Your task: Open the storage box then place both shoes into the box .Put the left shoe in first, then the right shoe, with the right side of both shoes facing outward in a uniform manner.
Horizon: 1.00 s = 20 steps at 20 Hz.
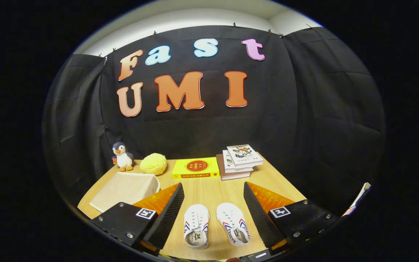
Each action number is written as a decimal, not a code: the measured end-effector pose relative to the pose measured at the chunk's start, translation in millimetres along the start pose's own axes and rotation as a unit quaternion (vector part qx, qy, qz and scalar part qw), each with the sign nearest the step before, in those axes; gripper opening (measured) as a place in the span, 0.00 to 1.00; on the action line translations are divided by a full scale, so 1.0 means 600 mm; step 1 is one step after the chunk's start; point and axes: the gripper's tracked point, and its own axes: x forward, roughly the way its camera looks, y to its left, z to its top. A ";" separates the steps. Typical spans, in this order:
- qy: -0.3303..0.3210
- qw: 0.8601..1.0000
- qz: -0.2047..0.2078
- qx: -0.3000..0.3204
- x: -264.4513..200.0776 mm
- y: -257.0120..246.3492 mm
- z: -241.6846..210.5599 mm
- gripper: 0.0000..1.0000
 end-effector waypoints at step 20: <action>0.071 0.987 0.134 0.043 0.071 0.122 -0.059 0.98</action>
